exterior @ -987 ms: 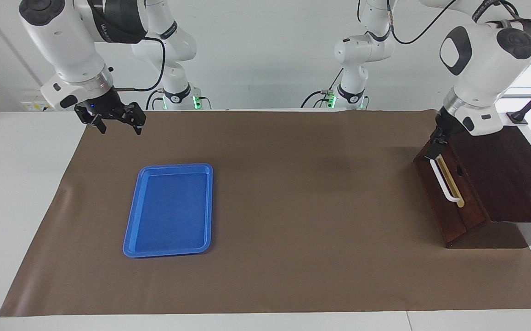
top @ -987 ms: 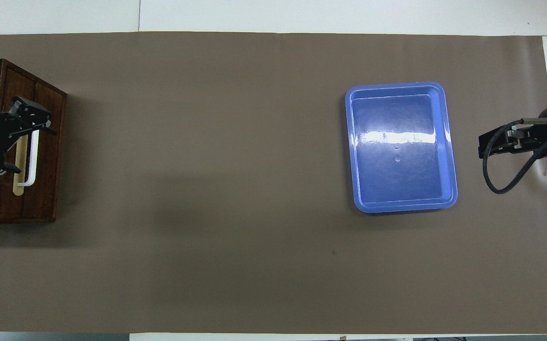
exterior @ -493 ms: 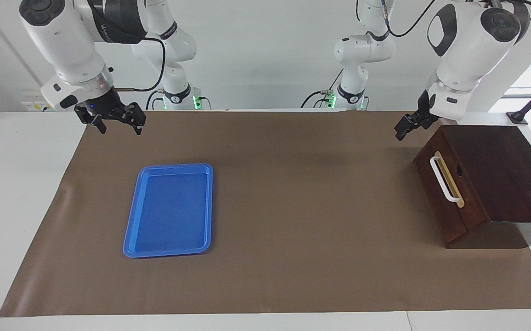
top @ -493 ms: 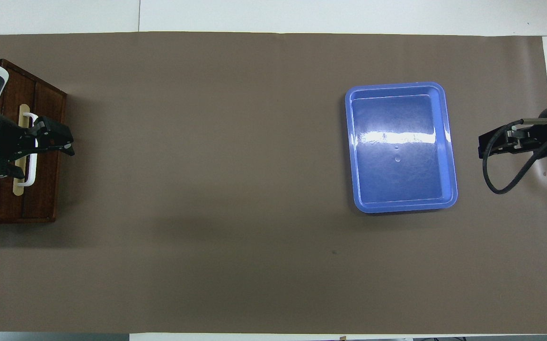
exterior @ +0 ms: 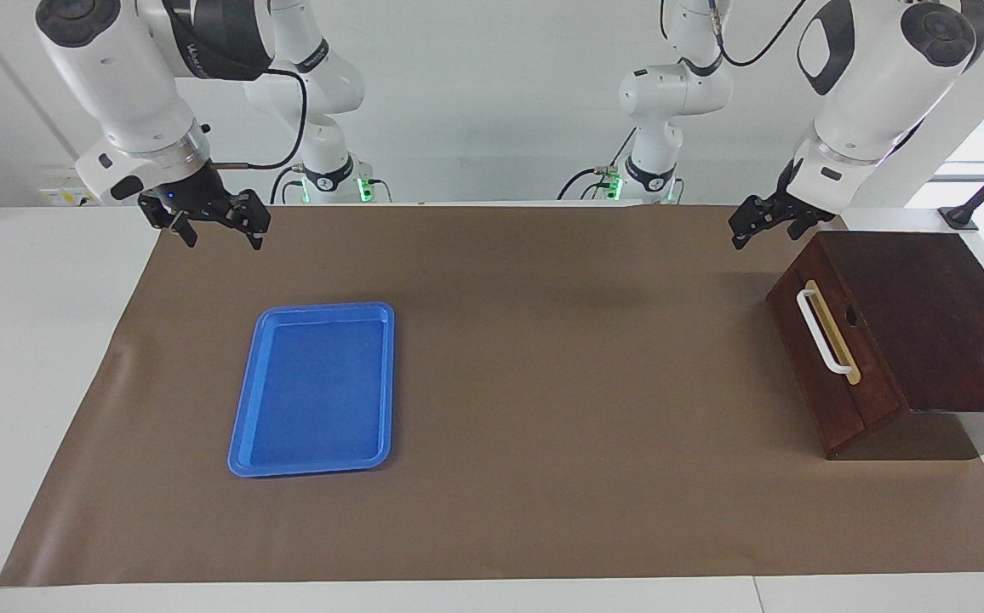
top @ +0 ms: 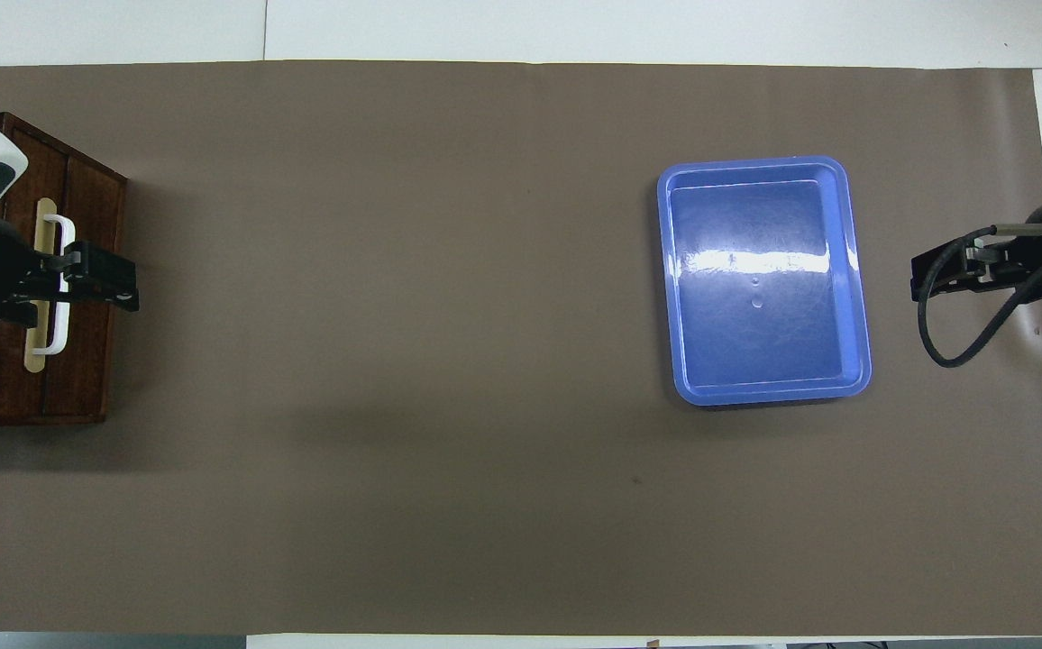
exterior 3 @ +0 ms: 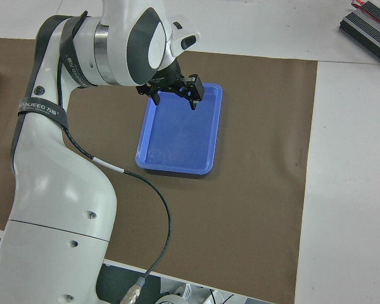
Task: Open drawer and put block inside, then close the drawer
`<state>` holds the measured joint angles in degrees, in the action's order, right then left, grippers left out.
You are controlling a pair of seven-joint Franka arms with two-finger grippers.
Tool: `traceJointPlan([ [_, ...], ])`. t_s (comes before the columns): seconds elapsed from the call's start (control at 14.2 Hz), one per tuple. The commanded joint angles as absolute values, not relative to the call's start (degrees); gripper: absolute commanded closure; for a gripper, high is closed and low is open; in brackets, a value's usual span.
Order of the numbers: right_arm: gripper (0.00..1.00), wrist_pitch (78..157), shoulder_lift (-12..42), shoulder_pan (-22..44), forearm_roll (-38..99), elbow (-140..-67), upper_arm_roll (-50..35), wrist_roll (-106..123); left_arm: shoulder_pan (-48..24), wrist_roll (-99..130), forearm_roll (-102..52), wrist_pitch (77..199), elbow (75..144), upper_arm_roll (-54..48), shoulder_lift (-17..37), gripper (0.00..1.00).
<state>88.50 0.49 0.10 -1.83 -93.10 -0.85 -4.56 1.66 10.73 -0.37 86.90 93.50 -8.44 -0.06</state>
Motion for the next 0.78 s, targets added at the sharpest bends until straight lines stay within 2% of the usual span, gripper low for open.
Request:
traceJointPlan([
  [0.0,0.00,88.5,-0.9,-0.4,-2.5,-94.6,-1.5,-5.9,0.4,7.7,-0.9,85.8,94.3,-7.7,-1.7,0.00],
  [0.7,0.00,88.5,-0.9,-0.5,-2.4,-94.6,-1.5,-6.0,-1.1,5.1,-0.5,87.5,93.9,-7.5,-1.2,0.00],
])
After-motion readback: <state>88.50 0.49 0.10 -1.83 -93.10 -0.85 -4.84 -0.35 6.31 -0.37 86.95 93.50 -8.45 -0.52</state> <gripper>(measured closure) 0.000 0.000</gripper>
